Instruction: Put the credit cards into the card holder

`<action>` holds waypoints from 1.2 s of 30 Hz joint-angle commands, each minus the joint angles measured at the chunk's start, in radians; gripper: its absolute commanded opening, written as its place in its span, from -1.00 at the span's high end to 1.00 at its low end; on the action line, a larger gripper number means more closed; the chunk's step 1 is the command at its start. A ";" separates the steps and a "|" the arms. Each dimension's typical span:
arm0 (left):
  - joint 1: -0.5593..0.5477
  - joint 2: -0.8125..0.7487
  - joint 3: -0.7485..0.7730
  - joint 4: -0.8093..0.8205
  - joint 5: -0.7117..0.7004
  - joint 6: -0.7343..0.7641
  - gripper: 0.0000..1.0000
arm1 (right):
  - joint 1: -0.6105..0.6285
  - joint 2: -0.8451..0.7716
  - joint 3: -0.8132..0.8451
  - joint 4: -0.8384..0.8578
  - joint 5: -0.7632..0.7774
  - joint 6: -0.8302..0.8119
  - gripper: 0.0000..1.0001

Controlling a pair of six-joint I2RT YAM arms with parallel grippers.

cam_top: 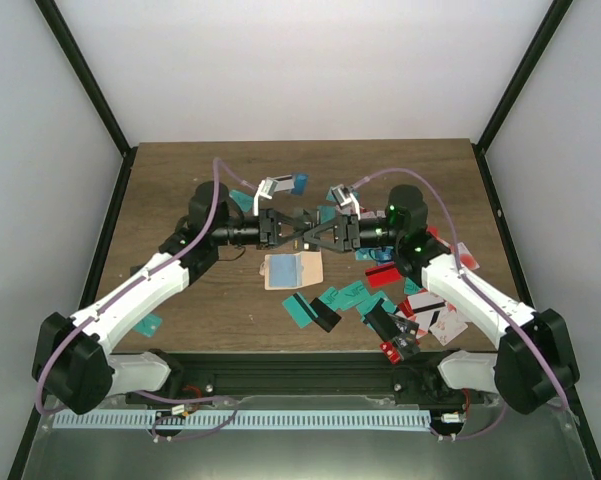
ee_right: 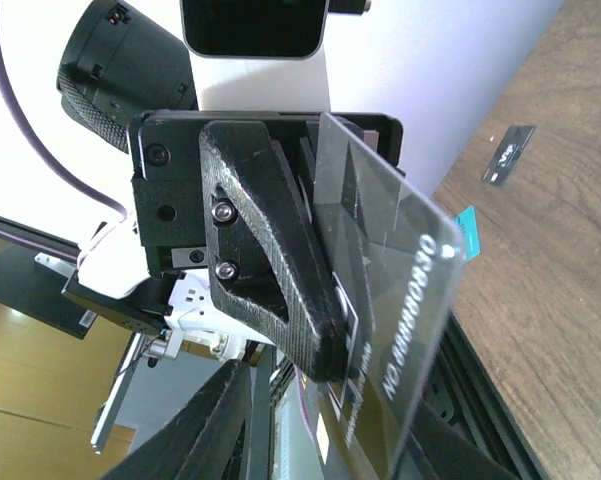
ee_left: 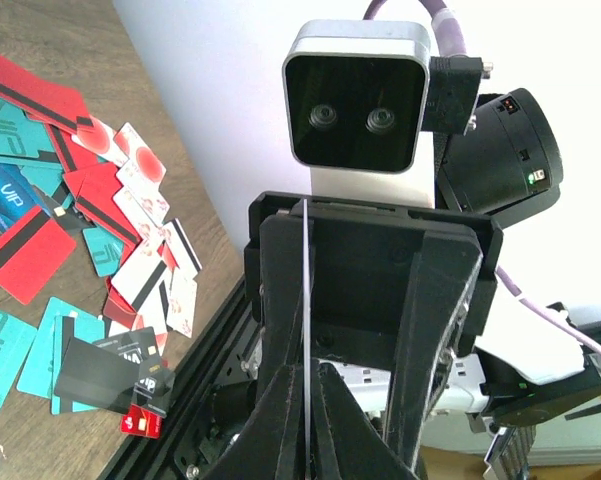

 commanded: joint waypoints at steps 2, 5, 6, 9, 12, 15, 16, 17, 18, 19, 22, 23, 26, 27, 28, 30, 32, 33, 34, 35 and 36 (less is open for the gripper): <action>0.002 -0.025 0.020 -0.017 0.003 0.012 0.92 | -0.062 -0.065 -0.045 0.136 -0.016 0.069 0.39; 0.000 -0.023 0.022 -0.013 0.004 0.010 0.92 | -0.083 -0.073 -0.058 0.159 -0.034 0.090 0.53; 0.000 -0.021 0.022 -0.008 0.008 0.010 0.92 | -0.083 -0.066 -0.054 0.158 -0.039 0.090 0.56; 0.000 -0.012 0.028 -0.009 0.022 0.026 0.92 | -0.083 -0.049 -0.051 0.180 -0.059 0.106 0.63; 0.000 -0.002 0.030 -0.004 0.025 0.027 0.92 | -0.084 -0.034 -0.045 0.208 -0.068 0.124 0.64; -0.002 0.003 0.026 0.006 0.026 0.021 0.92 | -0.084 -0.021 -0.038 0.217 -0.077 0.130 0.68; -0.001 0.003 0.025 0.007 0.027 0.021 0.92 | -0.083 -0.017 -0.037 0.218 -0.079 0.131 0.69; -0.002 0.005 0.023 0.009 0.031 0.022 0.92 | -0.083 -0.011 -0.034 0.220 -0.083 0.133 0.70; -0.001 0.011 0.021 0.011 0.037 0.021 0.92 | -0.084 -0.005 -0.031 0.223 -0.085 0.135 0.74; -0.002 0.018 0.022 0.012 0.045 0.021 0.92 | -0.084 -0.002 -0.027 0.222 -0.085 0.134 0.79; -0.001 0.030 0.026 0.015 0.058 0.025 0.92 | -0.084 0.008 -0.014 0.196 -0.083 0.118 0.96; -0.001 0.032 0.026 0.016 0.058 0.030 0.91 | -0.084 0.010 -0.011 0.170 -0.075 0.106 0.99; 0.000 0.045 0.029 -0.011 0.060 0.066 0.57 | -0.084 0.013 0.001 0.033 -0.021 0.020 0.99; 0.002 0.049 0.039 -0.062 0.045 0.087 0.32 | -0.084 0.015 0.000 -0.006 -0.002 -0.001 0.99; 0.003 0.052 0.056 -0.135 0.008 0.155 0.05 | -0.082 0.017 -0.004 -0.041 0.017 -0.020 0.99; 0.006 0.053 0.090 -0.296 -0.101 0.269 -0.42 | -0.083 0.026 -0.007 -0.112 0.061 -0.058 0.99; 0.010 0.066 0.117 -0.439 -0.217 0.381 -0.52 | -0.083 0.048 -0.006 -0.190 0.104 -0.096 0.99; 0.012 0.083 0.133 -0.501 -0.265 0.426 -0.52 | -0.083 0.061 -0.006 -0.221 0.124 -0.110 0.99; 0.013 0.103 0.145 -0.560 -0.314 0.461 -0.47 | -0.083 0.076 -0.006 -0.250 0.136 -0.123 0.99; 0.015 0.122 0.153 -0.605 -0.354 0.487 -0.37 | -0.082 0.090 -0.007 -0.263 0.149 -0.131 0.99; 0.015 0.145 0.155 -0.634 -0.385 0.508 -0.29 | -0.081 0.106 -0.011 -0.268 0.155 -0.138 0.99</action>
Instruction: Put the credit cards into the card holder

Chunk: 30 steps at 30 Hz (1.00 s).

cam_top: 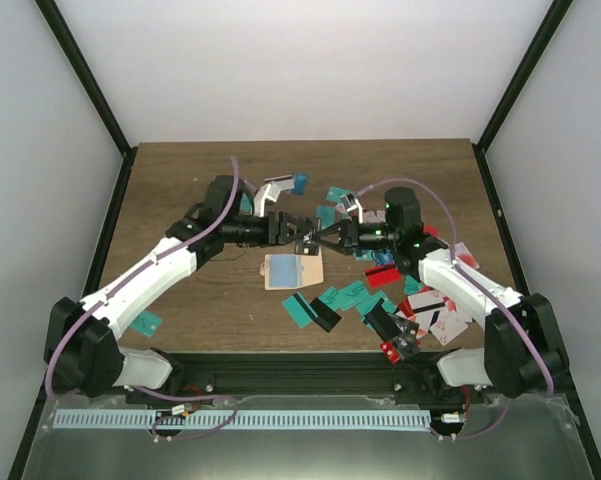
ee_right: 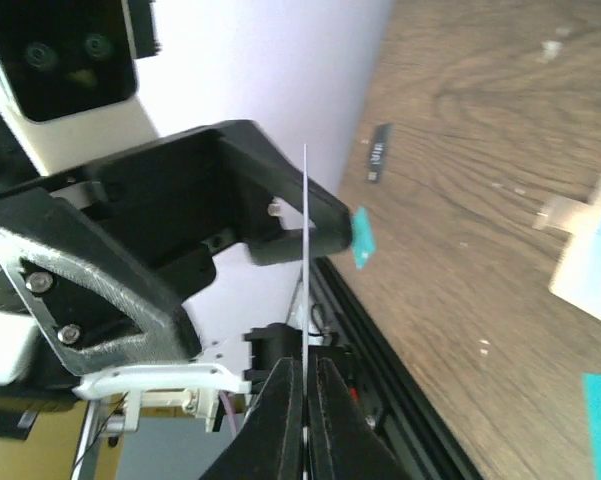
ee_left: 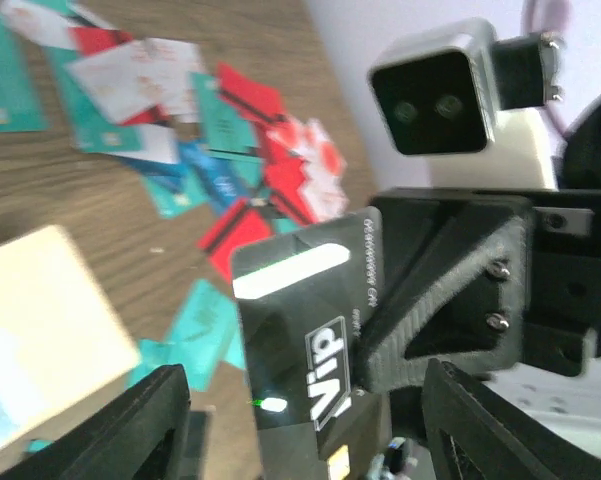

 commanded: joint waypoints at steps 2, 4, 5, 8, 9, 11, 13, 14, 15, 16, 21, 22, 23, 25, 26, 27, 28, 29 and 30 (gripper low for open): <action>0.010 0.118 0.039 -0.299 -0.266 0.219 -0.12 | -0.002 0.082 0.022 -0.136 0.089 -0.089 0.99; 0.010 0.170 0.046 -0.302 -0.253 0.233 -0.01 | -0.003 0.118 0.026 -0.142 0.102 -0.099 0.99; 0.010 0.195 0.052 -0.298 -0.249 0.236 0.03 | -0.002 0.139 0.030 -0.146 0.105 -0.104 0.99; 0.010 0.265 0.067 -0.298 -0.280 0.242 0.09 | 0.001 0.200 0.055 -0.166 0.121 -0.120 0.99; 0.011 0.292 0.080 -0.310 -0.295 0.248 0.11 | 0.005 0.217 0.065 -0.177 0.130 -0.126 0.99; 0.010 0.342 0.102 -0.340 -0.327 0.271 0.15 | 0.013 0.251 0.088 -0.201 0.151 -0.142 0.99; 0.011 0.369 0.111 -0.360 -0.372 0.291 0.20 | 0.022 0.280 0.102 -0.208 0.159 -0.149 0.99; 0.011 0.375 0.110 -0.366 -0.402 0.293 0.22 | 0.027 0.293 0.108 -0.205 0.161 -0.150 0.99; 0.011 0.378 0.110 -0.372 -0.430 0.295 0.25 | 0.035 0.308 0.114 -0.203 0.164 -0.152 0.99; 0.012 0.382 0.109 -0.377 -0.457 0.298 0.27 | 0.042 0.322 0.120 -0.202 0.167 -0.155 0.99; 0.014 0.413 0.091 -0.392 -0.519 0.320 0.47 | 0.076 0.396 0.172 -0.238 0.194 -0.187 0.99; 0.014 0.417 0.082 -0.390 -0.529 0.322 0.50 | 0.077 0.407 0.180 -0.246 0.199 -0.194 0.99; 0.013 0.419 0.074 -0.387 -0.534 0.325 0.51 | 0.077 0.421 0.188 -0.257 0.203 -0.203 0.99; 0.013 0.422 0.053 -0.378 -0.540 0.330 0.55 | 0.078 0.440 0.203 -0.285 0.213 -0.228 0.99; 0.013 0.425 0.046 -0.374 -0.544 0.332 0.56 | 0.078 0.449 0.209 -0.299 0.219 -0.239 0.99; 0.014 0.428 0.040 -0.369 -0.546 0.333 0.58 | 0.078 0.456 0.214 -0.309 0.224 -0.250 0.99; 0.013 0.433 0.036 -0.368 -0.551 0.335 0.63 | 0.078 0.463 0.218 -0.317 0.229 -0.261 0.99; 0.013 0.437 0.032 -0.368 -0.558 0.335 0.66 | 0.078 0.472 0.222 -0.324 0.237 -0.268 0.99; 0.014 0.440 0.028 -0.366 -0.563 0.338 0.68 | 0.078 0.480 0.225 -0.329 0.242 -0.275 0.99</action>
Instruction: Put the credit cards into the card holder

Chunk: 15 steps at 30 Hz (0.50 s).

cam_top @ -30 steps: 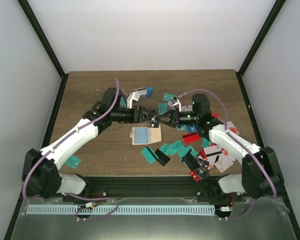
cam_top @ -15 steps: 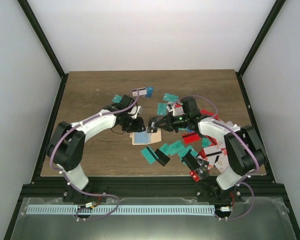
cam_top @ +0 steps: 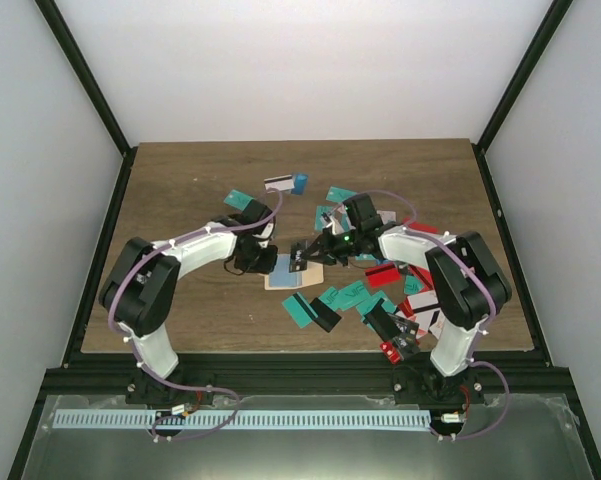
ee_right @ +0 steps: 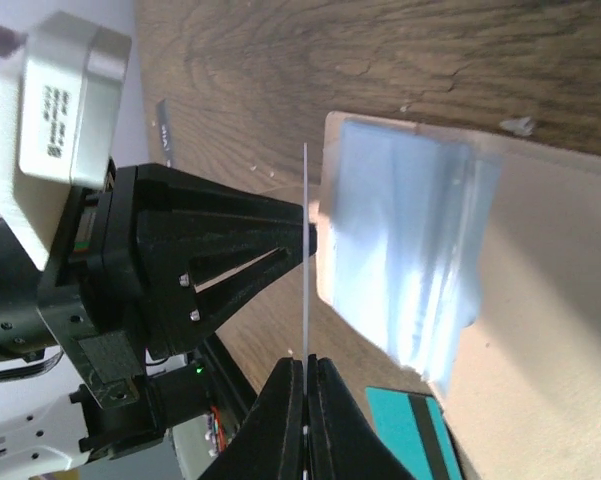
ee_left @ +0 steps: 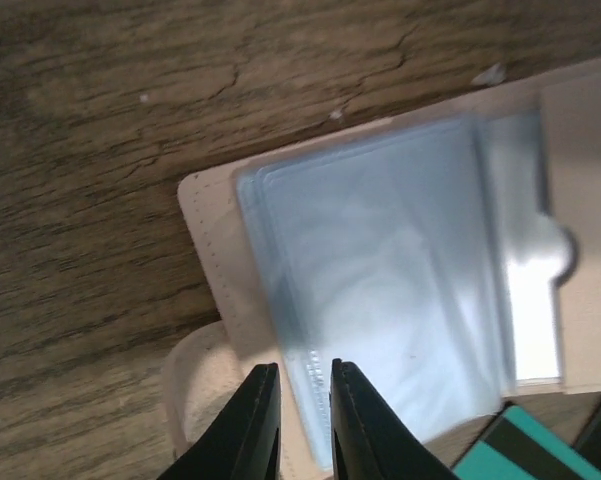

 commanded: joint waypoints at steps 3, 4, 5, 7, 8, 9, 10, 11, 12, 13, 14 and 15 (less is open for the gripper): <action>0.005 0.038 -0.028 0.005 -0.052 0.029 0.74 | 0.004 0.051 0.059 -0.063 0.051 -0.082 0.99; 0.005 0.043 -0.030 0.004 -0.053 0.031 0.77 | 0.004 0.060 0.060 -0.064 0.053 -0.087 0.99; 0.006 0.047 -0.031 0.005 -0.053 0.032 0.77 | 0.004 0.068 0.062 -0.062 0.055 -0.092 0.99; 0.005 0.054 -0.034 0.007 -0.054 0.034 0.81 | 0.004 0.086 0.065 -0.062 0.057 -0.100 0.99; 0.005 0.056 -0.036 0.007 -0.056 0.036 0.83 | 0.004 0.093 0.067 -0.065 0.063 -0.105 0.99; 0.005 0.059 -0.036 0.006 -0.061 0.036 0.85 | 0.004 0.098 0.068 -0.065 0.069 -0.109 0.99; 0.005 0.060 -0.038 0.004 -0.068 0.038 0.88 | 0.004 0.101 0.070 -0.069 0.078 -0.115 0.99; 0.006 0.062 -0.040 0.004 -0.074 0.039 0.90 | 0.004 0.104 0.072 -0.072 0.089 -0.120 0.99; 0.005 0.062 -0.042 0.002 -0.076 0.040 0.91 | 0.004 0.108 0.073 -0.076 0.096 -0.123 0.99; 0.005 0.061 -0.045 0.004 -0.078 0.041 0.92 | 0.004 0.113 0.073 -0.077 0.096 -0.127 0.99; 0.005 0.063 -0.049 0.005 -0.075 0.042 0.92 | 0.004 0.118 0.072 -0.074 0.095 -0.128 0.99; 0.006 0.063 -0.052 0.009 -0.071 0.042 0.92 | 0.005 0.122 0.069 -0.071 0.093 -0.128 0.99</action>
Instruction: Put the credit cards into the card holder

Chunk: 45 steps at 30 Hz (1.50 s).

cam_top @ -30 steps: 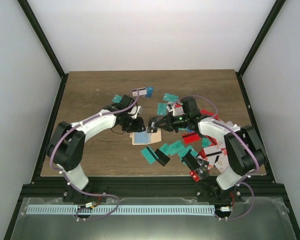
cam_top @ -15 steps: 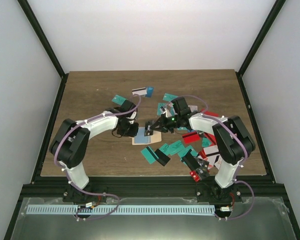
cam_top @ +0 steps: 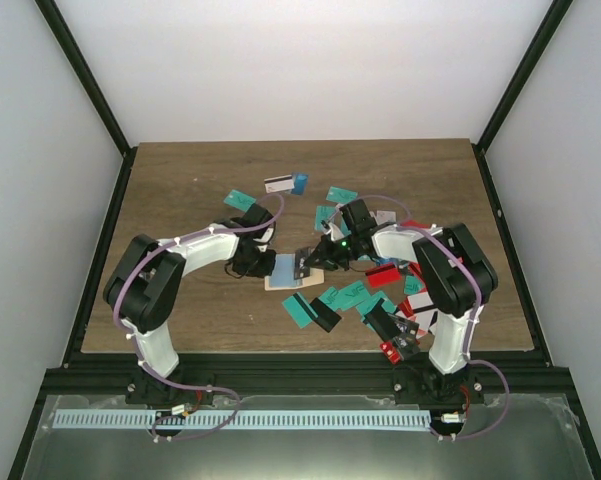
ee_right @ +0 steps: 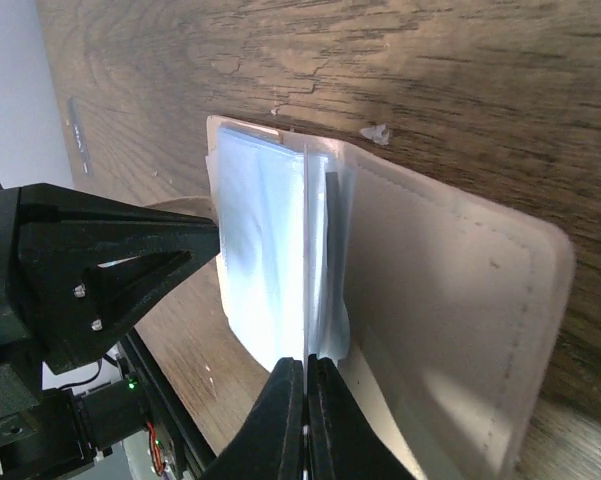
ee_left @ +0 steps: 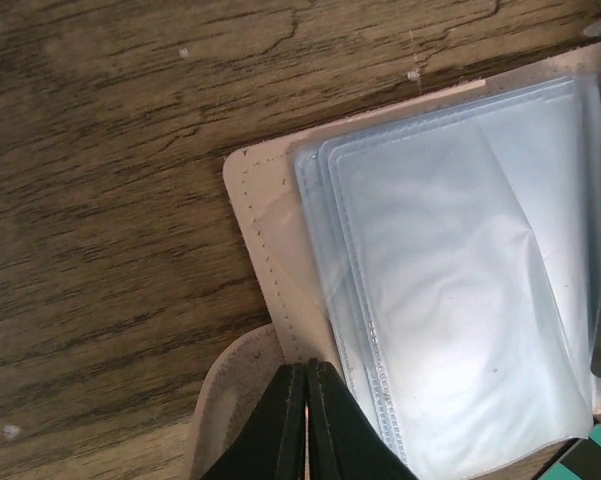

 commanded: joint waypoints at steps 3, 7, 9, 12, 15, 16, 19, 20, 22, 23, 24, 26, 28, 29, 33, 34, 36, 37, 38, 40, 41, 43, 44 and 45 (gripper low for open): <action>0.004 0.028 -0.033 0.014 -0.005 0.018 0.92 | 0.012 0.027 0.034 0.005 0.009 -0.036 0.99; 0.004 0.033 -0.042 0.020 0.015 0.020 0.92 | 0.024 0.042 0.034 0.037 -0.018 -0.034 0.99; 0.003 0.034 -0.048 0.023 0.023 0.020 0.92 | 0.030 0.045 0.034 0.053 -0.025 -0.032 0.99; 0.003 0.034 -0.057 0.023 0.021 0.025 0.92 | 0.030 0.044 0.028 0.071 -0.022 -0.029 0.99; 0.003 0.030 -0.069 0.025 0.025 0.026 0.92 | 0.030 0.036 0.011 0.106 -0.024 -0.012 0.99; 0.003 0.030 -0.072 0.026 0.028 0.026 0.92 | 0.031 0.039 0.005 0.115 -0.027 -0.005 0.99; 0.003 0.030 -0.079 0.030 0.045 0.025 0.92 | 0.032 0.056 -0.009 0.139 -0.041 0.012 0.99; 0.003 0.030 -0.079 0.030 0.051 0.022 0.92 | 0.033 0.064 -0.014 0.147 -0.046 0.014 0.99; 0.003 0.032 -0.081 0.032 0.061 0.017 0.92 | 0.038 0.074 -0.026 0.161 -0.052 0.022 0.99; 0.003 0.030 -0.081 0.033 0.065 0.014 0.92 | 0.038 0.080 -0.028 0.168 -0.057 0.025 0.99; 0.003 0.030 -0.084 0.034 0.069 0.013 0.92 | 0.040 0.086 -0.032 0.172 -0.064 0.029 0.99; 0.003 0.031 -0.084 0.034 0.073 0.009 0.92 | 0.047 0.091 -0.040 0.180 -0.072 0.035 0.99; 0.004 0.031 -0.088 0.037 0.079 0.005 0.92 | 0.052 0.093 -0.053 0.197 -0.079 0.047 0.99; 0.004 0.030 -0.092 0.038 0.084 0.002 0.92 | 0.055 0.096 -0.061 0.212 -0.087 0.059 0.99; 0.003 0.025 -0.106 0.047 0.105 -0.007 0.92 | 0.065 0.116 -0.077 0.257 -0.104 0.104 0.99; 0.003 0.023 -0.109 0.048 0.109 -0.008 0.92 | 0.067 0.120 -0.078 0.267 -0.107 0.116 0.99; 0.003 0.023 -0.116 0.049 0.116 -0.011 0.92 | 0.070 0.126 -0.081 0.288 -0.115 0.137 0.99; 0.003 0.022 -0.119 0.051 0.119 -0.012 0.92 | 0.072 0.129 -0.082 0.293 -0.116 0.145 0.99; 0.003 0.022 -0.123 0.052 0.123 -0.014 0.92 | 0.074 0.131 -0.083 0.297 -0.114 0.151 0.99; 0.003 0.019 -0.127 0.056 0.132 -0.018 0.92 | 0.076 0.136 -0.084 0.305 -0.108 0.161 0.99; 0.003 0.018 -0.130 0.057 0.138 -0.021 0.92 | 0.076 0.141 -0.084 0.311 -0.105 0.169 0.99; 0.002 0.011 -0.138 0.062 0.150 -0.028 0.92 | 0.078 0.154 -0.084 0.333 -0.110 0.190 0.99; 0.002 0.008 -0.143 0.065 0.155 -0.032 0.92 | 0.080 0.161 -0.082 0.347 -0.116 0.200 0.99; 0.002 0.004 -0.149 0.068 0.163 -0.036 0.92 | 0.083 0.167 -0.080 0.352 -0.118 0.210 0.99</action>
